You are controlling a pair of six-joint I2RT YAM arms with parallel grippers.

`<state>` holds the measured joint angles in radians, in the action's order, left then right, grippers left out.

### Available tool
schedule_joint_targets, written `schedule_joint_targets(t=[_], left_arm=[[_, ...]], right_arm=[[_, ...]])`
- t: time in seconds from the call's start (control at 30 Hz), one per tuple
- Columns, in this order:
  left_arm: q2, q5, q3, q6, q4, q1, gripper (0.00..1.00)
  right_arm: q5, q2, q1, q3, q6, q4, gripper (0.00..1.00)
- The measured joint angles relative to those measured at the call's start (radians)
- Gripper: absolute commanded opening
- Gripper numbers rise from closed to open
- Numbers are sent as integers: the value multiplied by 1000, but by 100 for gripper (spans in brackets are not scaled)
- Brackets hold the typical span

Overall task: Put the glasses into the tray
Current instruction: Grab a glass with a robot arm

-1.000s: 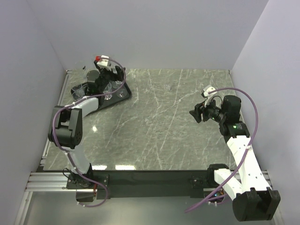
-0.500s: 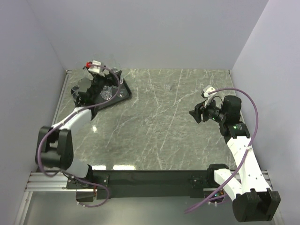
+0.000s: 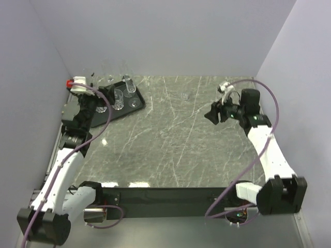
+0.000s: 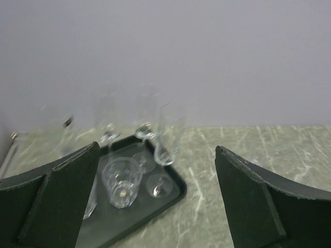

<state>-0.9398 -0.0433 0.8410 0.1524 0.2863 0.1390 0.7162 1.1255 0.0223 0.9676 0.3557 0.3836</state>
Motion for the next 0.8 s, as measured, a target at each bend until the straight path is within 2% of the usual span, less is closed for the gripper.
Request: schedule_joint_targets(t=[0.23,0.4,0.5,0.8], left_arm=[[147,155,-29,57,-224,-17,99],[194,210,-127,71,-307,-18,99],[200,229,-161,71,-338,-18,99],[209,251,-167,72,-354,-18,99]], right_arm=[[-84,328,66,325,-81,83,62],[-217,663,111,711,-206,201,55],[-282,866,123,940,-269,264,55],[-391,1195,141,1300,-396,414,53]])
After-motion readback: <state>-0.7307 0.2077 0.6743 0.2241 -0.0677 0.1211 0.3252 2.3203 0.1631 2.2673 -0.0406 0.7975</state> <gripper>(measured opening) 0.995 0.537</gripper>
